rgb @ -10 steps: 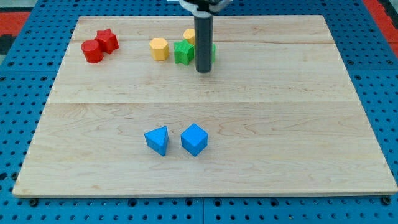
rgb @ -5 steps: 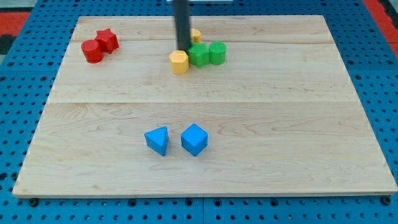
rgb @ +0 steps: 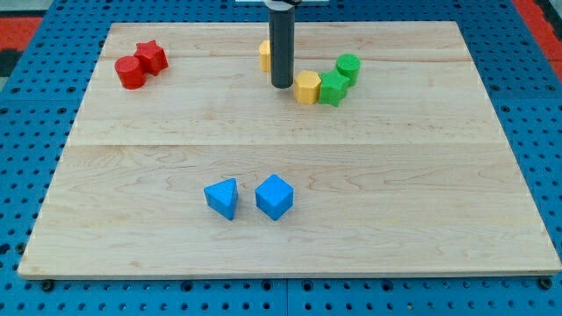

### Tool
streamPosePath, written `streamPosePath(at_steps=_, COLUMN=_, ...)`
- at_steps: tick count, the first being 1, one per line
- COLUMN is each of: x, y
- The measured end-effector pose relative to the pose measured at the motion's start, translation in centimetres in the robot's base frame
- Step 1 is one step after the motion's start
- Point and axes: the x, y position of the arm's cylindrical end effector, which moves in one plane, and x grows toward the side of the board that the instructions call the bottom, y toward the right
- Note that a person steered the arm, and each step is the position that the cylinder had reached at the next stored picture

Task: Move the green blocks and yellow blocks together

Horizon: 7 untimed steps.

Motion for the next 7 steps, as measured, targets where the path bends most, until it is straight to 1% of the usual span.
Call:
streamPosePath(at_steps=1, x=-5.7, y=-7.6)
streamPosePath(at_steps=2, x=-11.4, y=-9.7)
streamPosePath(at_steps=3, x=-11.3, y=-0.4)
streamPosePath(at_steps=4, x=-7.8, y=-1.1)
streamPosePath(at_steps=5, x=-7.9, y=-4.8)
streamPosePath(at_steps=6, x=-4.4, y=-3.0)
streamPosePath(at_steps=7, x=-3.4, y=5.5)
